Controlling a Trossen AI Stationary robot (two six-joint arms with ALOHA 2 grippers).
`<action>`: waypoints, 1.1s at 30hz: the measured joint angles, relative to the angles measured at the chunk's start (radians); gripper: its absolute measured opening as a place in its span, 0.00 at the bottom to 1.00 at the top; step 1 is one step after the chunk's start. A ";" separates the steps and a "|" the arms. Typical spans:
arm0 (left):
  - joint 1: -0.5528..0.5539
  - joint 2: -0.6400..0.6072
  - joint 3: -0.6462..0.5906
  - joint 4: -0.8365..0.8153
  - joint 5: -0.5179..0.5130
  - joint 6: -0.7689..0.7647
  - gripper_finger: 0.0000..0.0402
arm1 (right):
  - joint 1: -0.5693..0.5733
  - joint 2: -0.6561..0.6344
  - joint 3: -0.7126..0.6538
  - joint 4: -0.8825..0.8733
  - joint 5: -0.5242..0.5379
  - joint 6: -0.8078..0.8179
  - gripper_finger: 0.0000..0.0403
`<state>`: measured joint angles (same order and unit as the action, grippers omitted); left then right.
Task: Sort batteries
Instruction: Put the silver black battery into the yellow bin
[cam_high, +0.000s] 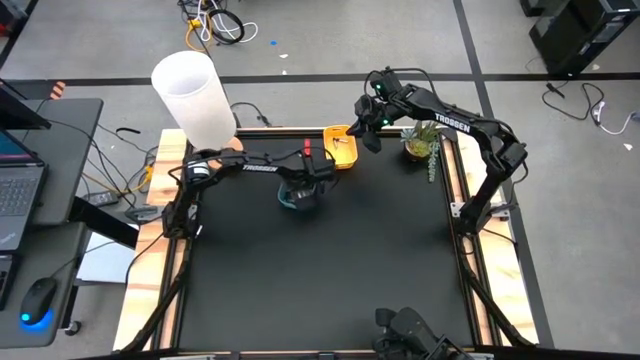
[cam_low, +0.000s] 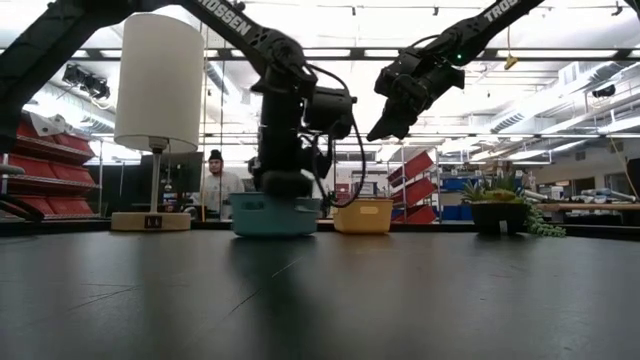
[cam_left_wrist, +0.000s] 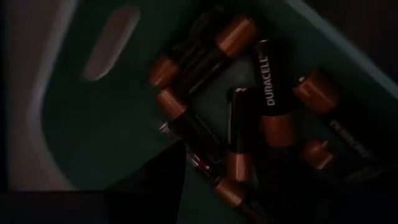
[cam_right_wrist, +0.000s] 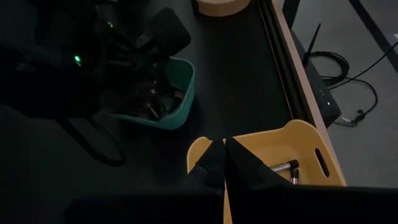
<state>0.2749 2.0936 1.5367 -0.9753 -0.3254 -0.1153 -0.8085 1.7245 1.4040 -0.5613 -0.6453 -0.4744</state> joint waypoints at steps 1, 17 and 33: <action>0.000 0.000 0.011 0.001 -0.005 -0.003 0.51 | 0.000 0.000 0.000 0.000 0.000 0.000 0.00; 0.018 -0.005 0.072 -0.072 -0.038 0.351 0.51 | -0.001 0.000 0.000 -0.003 0.000 0.057 0.00; 0.178 -0.007 0.027 0.009 0.214 0.855 0.51 | -0.032 0.000 -0.036 -0.097 0.000 0.055 0.00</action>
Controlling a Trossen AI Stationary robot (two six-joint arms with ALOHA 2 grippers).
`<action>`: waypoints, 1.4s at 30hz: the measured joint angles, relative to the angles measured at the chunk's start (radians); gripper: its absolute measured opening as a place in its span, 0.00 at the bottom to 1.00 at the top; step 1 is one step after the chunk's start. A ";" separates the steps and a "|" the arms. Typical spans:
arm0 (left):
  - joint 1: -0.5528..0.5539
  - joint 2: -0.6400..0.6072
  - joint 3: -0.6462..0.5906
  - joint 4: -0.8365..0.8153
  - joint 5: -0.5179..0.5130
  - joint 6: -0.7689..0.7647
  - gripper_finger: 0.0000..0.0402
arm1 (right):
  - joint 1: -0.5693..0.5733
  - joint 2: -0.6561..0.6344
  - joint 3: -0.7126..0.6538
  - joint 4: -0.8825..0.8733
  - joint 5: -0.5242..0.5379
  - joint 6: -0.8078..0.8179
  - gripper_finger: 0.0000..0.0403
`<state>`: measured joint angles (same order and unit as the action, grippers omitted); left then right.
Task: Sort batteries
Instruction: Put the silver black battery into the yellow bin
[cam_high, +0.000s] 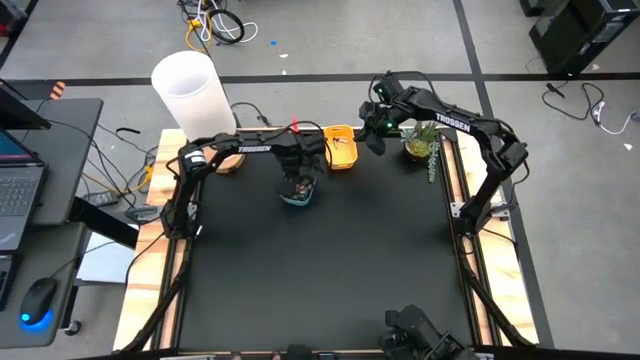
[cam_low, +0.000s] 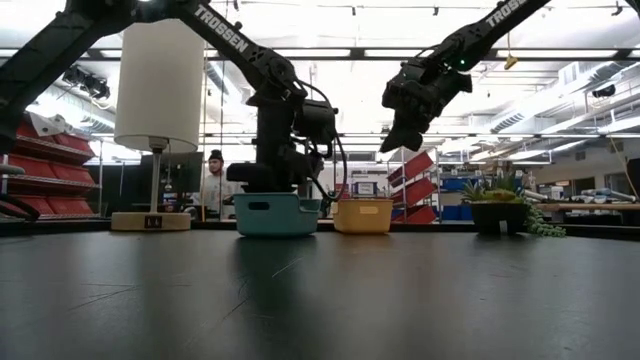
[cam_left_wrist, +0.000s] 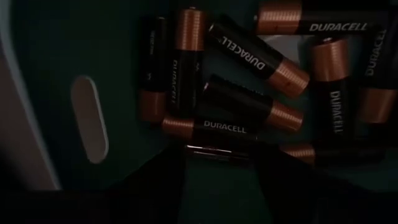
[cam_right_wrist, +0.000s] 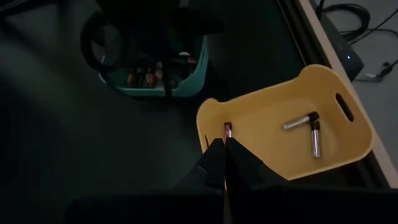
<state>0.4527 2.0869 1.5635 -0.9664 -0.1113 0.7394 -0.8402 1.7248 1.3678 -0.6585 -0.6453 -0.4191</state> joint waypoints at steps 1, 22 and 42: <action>0.002 0.000 0.000 0.005 -0.001 0.021 0.51 | -0.002 0.000 -0.015 0.013 0.000 0.000 0.00; -0.031 0.058 0.014 0.020 -0.080 0.152 0.90 | -0.053 0.001 -0.132 0.105 -0.004 -0.029 0.00; -0.028 0.064 0.009 0.003 -0.087 0.035 0.41 | -0.053 0.001 -0.132 0.103 -0.004 -0.033 0.00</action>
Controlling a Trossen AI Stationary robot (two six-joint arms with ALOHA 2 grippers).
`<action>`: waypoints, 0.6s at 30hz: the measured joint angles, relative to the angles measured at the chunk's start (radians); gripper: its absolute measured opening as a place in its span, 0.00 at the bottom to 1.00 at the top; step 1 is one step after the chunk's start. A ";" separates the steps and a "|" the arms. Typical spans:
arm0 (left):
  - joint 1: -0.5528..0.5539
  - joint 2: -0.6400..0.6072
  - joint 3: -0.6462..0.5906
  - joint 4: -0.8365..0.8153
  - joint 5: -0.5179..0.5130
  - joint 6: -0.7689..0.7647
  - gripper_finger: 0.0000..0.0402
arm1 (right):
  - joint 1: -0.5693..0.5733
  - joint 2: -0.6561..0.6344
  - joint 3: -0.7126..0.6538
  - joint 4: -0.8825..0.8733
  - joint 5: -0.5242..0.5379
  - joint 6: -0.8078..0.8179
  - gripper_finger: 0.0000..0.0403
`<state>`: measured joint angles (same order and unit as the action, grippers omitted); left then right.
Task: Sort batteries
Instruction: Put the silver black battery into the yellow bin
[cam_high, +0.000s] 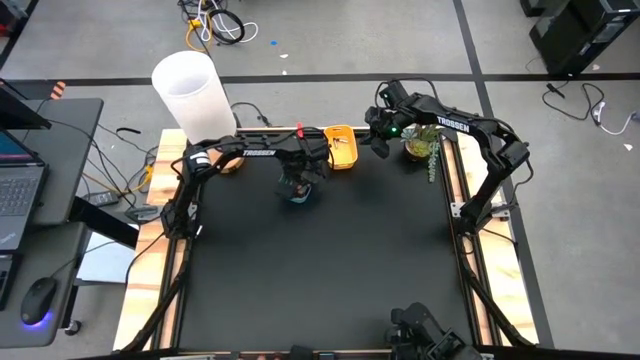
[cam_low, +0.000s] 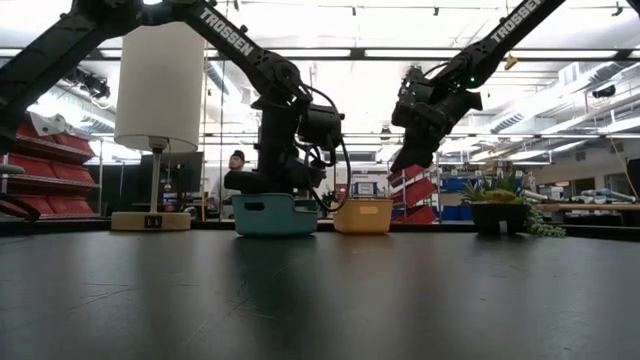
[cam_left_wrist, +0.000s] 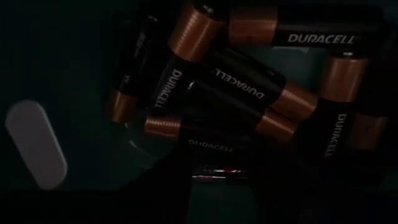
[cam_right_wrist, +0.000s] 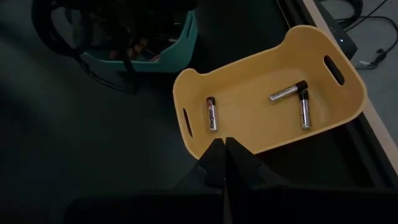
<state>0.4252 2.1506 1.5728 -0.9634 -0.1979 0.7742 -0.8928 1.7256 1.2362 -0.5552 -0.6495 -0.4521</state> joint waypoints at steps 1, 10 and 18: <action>0.000 0.000 0.000 0.000 -0.001 -0.005 0.40 | 0.000 0.000 0.000 0.000 0.000 0.000 0.00; -0.015 0.008 0.050 -0.058 -0.040 -0.058 0.36 | 0.000 0.000 0.000 0.002 0.000 -0.003 0.00; -0.048 0.008 0.109 -0.073 -0.071 0.001 0.55 | 0.000 0.000 0.000 0.001 0.000 -0.020 0.00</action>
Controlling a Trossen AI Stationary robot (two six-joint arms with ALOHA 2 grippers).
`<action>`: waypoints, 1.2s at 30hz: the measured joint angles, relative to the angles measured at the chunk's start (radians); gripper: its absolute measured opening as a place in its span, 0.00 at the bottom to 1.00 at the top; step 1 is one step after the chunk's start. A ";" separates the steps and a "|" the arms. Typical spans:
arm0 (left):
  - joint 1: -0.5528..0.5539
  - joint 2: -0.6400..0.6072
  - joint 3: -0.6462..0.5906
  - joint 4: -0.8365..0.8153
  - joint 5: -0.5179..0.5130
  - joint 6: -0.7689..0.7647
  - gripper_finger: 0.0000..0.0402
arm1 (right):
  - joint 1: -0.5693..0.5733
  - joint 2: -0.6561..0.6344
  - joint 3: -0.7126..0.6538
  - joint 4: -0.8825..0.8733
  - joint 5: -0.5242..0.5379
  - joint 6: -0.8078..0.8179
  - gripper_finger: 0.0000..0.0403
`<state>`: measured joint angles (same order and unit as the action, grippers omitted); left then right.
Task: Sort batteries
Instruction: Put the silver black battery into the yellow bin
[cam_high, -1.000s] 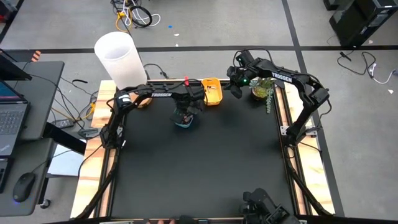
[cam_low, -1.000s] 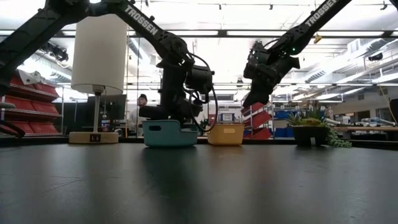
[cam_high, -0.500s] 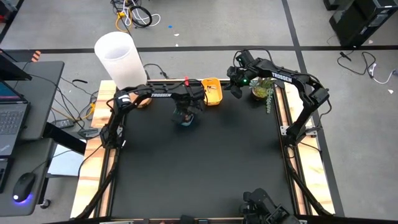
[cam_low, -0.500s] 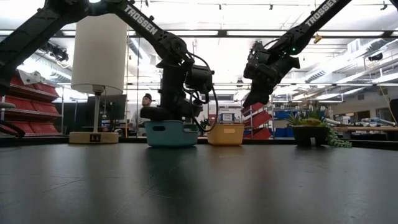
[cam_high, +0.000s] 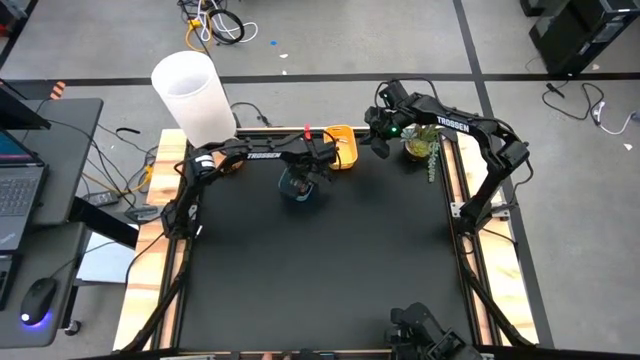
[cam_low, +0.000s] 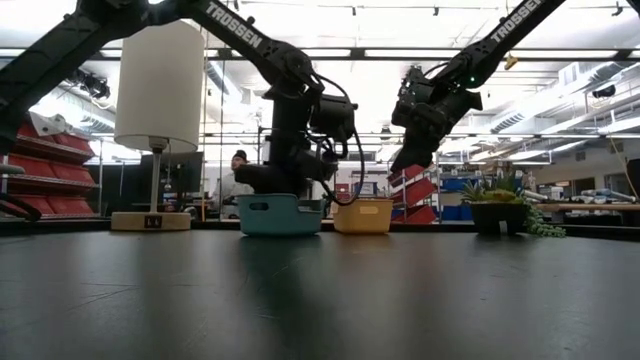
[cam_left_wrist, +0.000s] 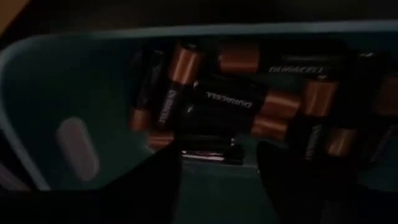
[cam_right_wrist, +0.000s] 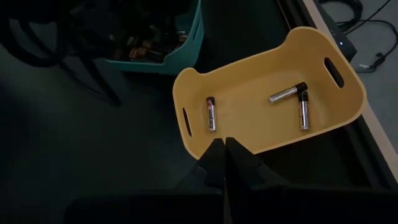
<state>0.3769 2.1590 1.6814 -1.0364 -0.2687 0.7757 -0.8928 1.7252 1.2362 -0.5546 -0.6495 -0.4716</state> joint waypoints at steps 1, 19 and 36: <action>-0.001 0.000 0.000 0.003 -0.017 0.003 0.58 | 0.000 0.000 0.000 -0.003 0.000 -0.001 0.00; 0.054 -0.010 -0.081 0.044 0.011 0.036 0.79 | 0.000 0.000 0.000 -0.007 0.000 -0.011 0.00; 0.052 0.051 -0.063 -0.009 -0.009 -0.042 0.61 | -0.001 -0.001 0.000 -0.012 0.001 -0.011 0.00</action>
<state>0.4294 2.2101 1.6184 -1.0451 -0.2774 0.7332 -0.8936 1.7241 1.2362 -0.5671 -0.6483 -0.4830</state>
